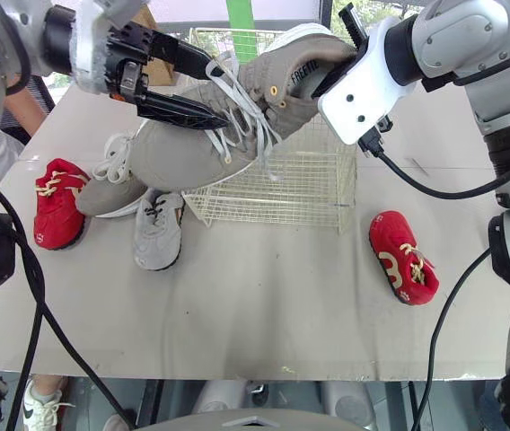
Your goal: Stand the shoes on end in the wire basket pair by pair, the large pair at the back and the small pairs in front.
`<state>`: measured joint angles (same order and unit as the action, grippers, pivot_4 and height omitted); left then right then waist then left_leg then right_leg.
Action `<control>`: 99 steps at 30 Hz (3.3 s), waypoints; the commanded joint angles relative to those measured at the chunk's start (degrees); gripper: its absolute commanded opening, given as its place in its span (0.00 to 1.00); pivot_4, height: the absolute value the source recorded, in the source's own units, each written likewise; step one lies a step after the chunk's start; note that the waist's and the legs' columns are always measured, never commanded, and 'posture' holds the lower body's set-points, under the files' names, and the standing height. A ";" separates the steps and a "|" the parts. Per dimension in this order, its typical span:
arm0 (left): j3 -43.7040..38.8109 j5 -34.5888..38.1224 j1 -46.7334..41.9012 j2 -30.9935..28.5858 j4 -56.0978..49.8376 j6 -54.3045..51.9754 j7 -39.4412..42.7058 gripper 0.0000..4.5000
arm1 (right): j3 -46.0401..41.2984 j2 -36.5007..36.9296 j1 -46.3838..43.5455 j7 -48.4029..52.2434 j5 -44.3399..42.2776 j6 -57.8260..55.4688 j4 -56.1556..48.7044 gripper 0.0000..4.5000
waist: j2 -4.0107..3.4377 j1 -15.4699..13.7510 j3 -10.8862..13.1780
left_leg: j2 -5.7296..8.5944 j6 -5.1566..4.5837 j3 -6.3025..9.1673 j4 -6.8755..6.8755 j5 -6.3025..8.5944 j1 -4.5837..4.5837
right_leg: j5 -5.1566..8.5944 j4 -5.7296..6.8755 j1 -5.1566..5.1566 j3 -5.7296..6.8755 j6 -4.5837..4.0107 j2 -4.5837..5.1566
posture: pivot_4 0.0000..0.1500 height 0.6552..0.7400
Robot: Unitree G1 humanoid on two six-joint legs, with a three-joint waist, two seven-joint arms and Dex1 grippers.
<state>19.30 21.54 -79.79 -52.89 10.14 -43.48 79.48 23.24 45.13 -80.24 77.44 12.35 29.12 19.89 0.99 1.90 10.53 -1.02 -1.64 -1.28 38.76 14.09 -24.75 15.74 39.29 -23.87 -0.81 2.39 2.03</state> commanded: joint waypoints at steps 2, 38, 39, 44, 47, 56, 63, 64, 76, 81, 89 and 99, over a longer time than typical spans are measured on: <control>0.87 -8.08 4.00 1.31 0.33 6.96 -4.61 0.53 | -4.83 -0.21 -3.30 -0.01 -4.42 -2.58 -4.92 0.00 | 0.00 -0.06 0.00 | 0.00 0.00 0.03 0.10 0.00 0.00 | 0.00 0.12 0.00 0.00 0.00 0.01 | 1.00 1.00; -28.79 3.06 23.71 27.02 -21.35 9.22 -41.50 0.05 | -44.36 -33.75 7.59 -48.72 -33.26 -110.35 -38.08 1.00 | 0.03 -1.11 -0.10 | 0.02 -0.01 -0.02 0.45 0.01 -0.23 | -0.02 0.74 -0.33 -0.29 -0.03 0.28 | 1.00 1.00; -28.35 2.95 24.63 27.88 -22.54 10.32 -42.20 0.05 | -45.17 -35.63 7.22 -50.26 -33.50 -111.76 -37.93 1.00 | 0.03 -1.12 -0.10 | 0.05 -0.01 -0.01 0.44 0.01 -0.26 | -0.02 0.73 -0.34 -0.28 -0.02 0.29 | 1.00 1.00; -26.40 2.98 26.36 30.62 -26.38 15.39 -43.20 0.05 | -44.25 -37.86 8.08 -55.56 -33.28 -112.96 -36.80 1.00 | 0.04 -1.51 -0.11 | 0.13 -0.02 0.06 0.44 0.01 -0.32 | -0.02 0.64 -0.35 -0.19 -0.02 0.22 | 1.00 1.00; -25.11 2.24 27.35 30.81 -27.84 18.02 -42.33 0.05 | -45.46 -38.96 7.88 -57.57 -33.30 -112.11 -35.88 0.78 | 0.04 -1.22 -0.11 | 0.16 -0.03 0.06 0.44 0.02 -0.33 | -0.02 0.65 -0.35 -0.16 -0.02 0.19 | 1.00 1.00; -24.63 4.13 28.62 31.04 -28.68 18.49 -42.29 0.05 | -43.10 -39.06 9.37 -59.76 -35.81 -106.57 -37.48 0.15 | 0.04 -0.87 -0.11 | 0.14 -0.03 0.01 0.33 0.02 -0.23 | -0.02 0.67 -0.35 -0.15 -0.02 0.07 | 1.00 1.00; -37.00 24.79 28.33 35.46 -29.74 -0.48 -55.47 0.81 | -43.22 -34.27 8.01 -57.70 -38.09 -96.62 -35.65 0.05 | 0.05 -0.98 -0.11 | 0.13 -0.03 0.08 0.37 0.02 -0.28 | -0.02 0.60 -0.31 -0.16 -0.02 0.14 | 1.00 1.00; -38.32 27.81 28.93 35.11 -30.05 -2.80 -56.98 0.94 | -43.53 -33.44 7.38 -57.51 -38.58 -95.59 -34.92 0.04 | 0.05 -0.95 -0.11 | 0.13 -0.03 0.10 0.37 0.02 -0.28 | -0.02 0.60 -0.31 -0.17 -0.02 0.15 | 1.00 1.00; -37.77 40.65 51.22 26.29 -47.83 -6.83 -58.45 1.00 | -37.44 -17.59 -1.06 -49.37 -32.61 -68.11 -12.62 0.04 | 0.06 -0.14 -0.11 | 0.13 -0.03 -0.01 0.25 0.02 -0.08 | -0.02 0.52 -0.17 -0.29 -0.02 0.12 | 1.00 1.00; -39.33 43.13 59.96 23.72 -52.20 -2.98 -53.72 1.00 | -32.00 -15.48 -1.28 -42.69 -26.97 -49.21 -1.93 0.04 | 0.06 0.26 -0.11 | 0.09 -0.03 -0.06 0.24 0.02 0.05 | -0.02 0.54 -0.11 -0.40 -0.03 0.07 | 1.00 1.00; -42.85 44.09 64.83 19.58 -51.39 1.92 -52.14 1.00 | -28.53 -16.21 2.30 -35.94 -23.61 -32.69 11.39 0.03 | 0.05 0.11 -0.10 | -0.01 -0.03 -0.06 0.23 0.02 0.03 | -0.02 0.48 -0.09 -0.40 -0.03 0.12 | 1.00 1.00; -42.99 42.65 66.29 16.13 -49.64 4.96 -51.98 1.00 | -29.14 -17.18 13.93 -34.08 -26.35 -38.41 5.46 0.03 | 0.05 -1.17 -0.10 | 0.02 -0.03 0.03 0.23 0.02 0.01 | -0.01 0.44 -0.03 -0.26 -0.04 0.25 | 1.00 1.00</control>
<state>-22.51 64.33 -13.55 -35.79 -39.16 -40.38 26.99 -4.26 27.94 -66.84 44.65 -12.38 -7.95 30.10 1.04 0.74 10.42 -1.00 -1.67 -1.25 38.99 14.11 -24.74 15.72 39.73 -23.90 -1.07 2.35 2.29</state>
